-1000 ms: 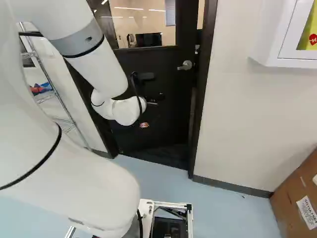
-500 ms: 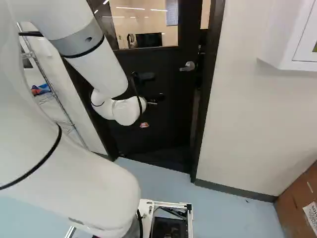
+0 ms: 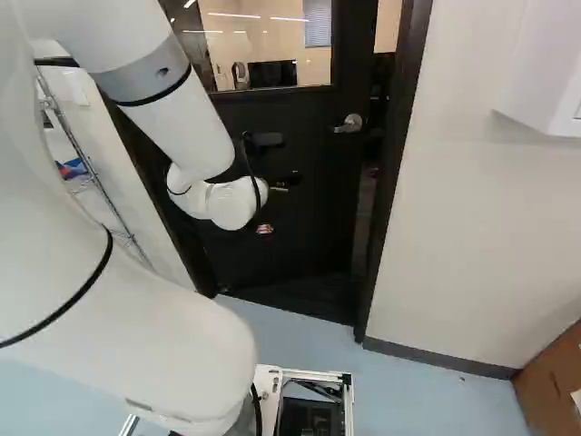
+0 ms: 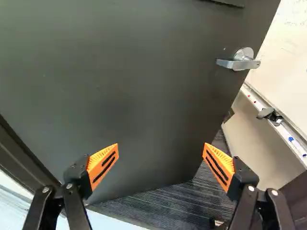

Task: Open the door and move inside

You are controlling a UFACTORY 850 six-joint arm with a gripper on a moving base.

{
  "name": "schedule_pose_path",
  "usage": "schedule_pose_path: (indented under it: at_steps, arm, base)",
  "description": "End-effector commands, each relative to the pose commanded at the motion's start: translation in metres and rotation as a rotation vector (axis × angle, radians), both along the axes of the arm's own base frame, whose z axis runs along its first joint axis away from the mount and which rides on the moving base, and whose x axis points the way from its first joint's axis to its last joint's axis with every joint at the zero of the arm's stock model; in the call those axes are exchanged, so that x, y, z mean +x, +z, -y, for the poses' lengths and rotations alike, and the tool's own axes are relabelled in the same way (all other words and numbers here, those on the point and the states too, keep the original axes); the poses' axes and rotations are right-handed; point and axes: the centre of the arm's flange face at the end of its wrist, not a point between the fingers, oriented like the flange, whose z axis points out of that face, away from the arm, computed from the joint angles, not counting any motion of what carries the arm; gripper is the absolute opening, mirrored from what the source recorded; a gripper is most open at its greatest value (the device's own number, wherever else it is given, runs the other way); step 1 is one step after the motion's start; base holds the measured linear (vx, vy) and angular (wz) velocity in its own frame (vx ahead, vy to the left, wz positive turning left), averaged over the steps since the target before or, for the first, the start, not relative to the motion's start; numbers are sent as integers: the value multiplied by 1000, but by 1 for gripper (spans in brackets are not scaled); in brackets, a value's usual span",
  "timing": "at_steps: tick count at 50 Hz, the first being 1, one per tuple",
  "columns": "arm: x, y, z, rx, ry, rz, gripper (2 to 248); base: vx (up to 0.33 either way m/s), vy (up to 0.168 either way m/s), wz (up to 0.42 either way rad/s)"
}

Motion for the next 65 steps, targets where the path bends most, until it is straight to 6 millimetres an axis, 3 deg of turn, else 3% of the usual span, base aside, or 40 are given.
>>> schedule_pose_path:
  at_steps: [65]
  arm:
    - [0,0,0,0,0,0,247]
  base:
    - [99,65,-14]
